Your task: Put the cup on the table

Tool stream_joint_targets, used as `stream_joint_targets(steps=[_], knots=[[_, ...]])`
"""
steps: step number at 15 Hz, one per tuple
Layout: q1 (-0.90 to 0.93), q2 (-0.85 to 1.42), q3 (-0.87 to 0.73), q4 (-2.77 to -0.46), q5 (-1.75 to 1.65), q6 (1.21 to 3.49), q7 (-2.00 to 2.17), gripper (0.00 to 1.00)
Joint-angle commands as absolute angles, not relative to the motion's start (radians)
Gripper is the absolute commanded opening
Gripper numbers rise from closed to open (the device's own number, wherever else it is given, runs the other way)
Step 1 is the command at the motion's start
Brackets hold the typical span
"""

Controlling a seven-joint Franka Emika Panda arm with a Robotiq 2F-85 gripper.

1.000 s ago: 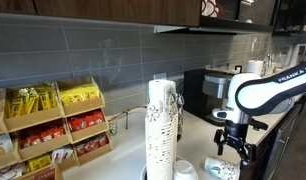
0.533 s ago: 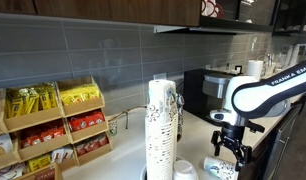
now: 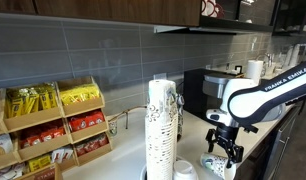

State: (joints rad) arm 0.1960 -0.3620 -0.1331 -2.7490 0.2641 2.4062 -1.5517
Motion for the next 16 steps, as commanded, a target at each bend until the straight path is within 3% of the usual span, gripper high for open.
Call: stream_joint_targets(steps=[1,3,5,10,11,16], knots=[[0.203,-0.335,-0.127,-2.748,0.299,2.489,-1.572,1.00],[0.206,-0.335,-0.128,-2.748,0.299,2.510,-1.571,0.97],[0.205,-0.343,-0.125,-2.747,0.290,2.518,-1.565,0.73],[0.193,-0.374,-0.110,-2.746,0.261,2.515,-1.542,0.87],[0.191,-0.374,-0.106,-2.740,0.256,2.512,-1.533,0.98],[0.178,-0.357,-0.082,-2.688,0.238,2.523,-1.449,1.00]])
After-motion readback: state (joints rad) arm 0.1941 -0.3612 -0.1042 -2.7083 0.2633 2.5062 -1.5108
